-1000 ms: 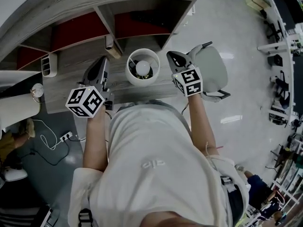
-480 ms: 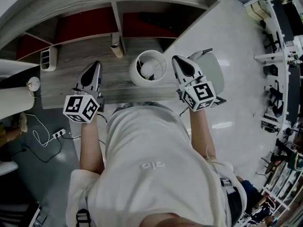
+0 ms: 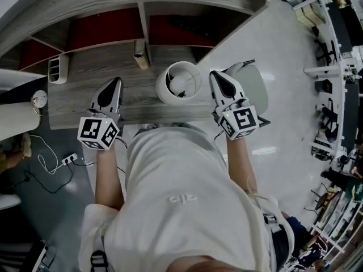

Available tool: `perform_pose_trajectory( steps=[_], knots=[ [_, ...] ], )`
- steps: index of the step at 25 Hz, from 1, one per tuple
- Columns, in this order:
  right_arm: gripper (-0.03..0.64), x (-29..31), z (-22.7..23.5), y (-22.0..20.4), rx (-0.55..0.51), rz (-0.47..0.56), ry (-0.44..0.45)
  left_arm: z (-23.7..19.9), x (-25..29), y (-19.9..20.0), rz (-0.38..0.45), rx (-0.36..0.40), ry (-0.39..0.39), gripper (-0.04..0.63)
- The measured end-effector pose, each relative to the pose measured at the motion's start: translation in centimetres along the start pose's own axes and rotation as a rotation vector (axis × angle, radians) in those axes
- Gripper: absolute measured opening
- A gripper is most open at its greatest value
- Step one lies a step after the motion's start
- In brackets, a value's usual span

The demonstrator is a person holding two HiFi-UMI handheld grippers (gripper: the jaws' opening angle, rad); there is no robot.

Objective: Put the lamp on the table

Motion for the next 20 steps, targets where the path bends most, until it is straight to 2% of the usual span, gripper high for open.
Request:
perform_pose_trajectory(
  steps=[20],
  knots=[
    [0.028, 0.1, 1.0, -2.0, 0.009, -0.050, -0.010, 1.0, 0.7, -1.0, -0.026, -0.013, -0.007, 0.015]
  ],
)
Point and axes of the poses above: the fingertips, and each gripper's own axes: x forward along the fingers, z to its right, y out of its top, the point moved 3 cm from there along -x, backward along the fingers, and after that the axes turned 2 degrees about -z, right-handed, at the moved point
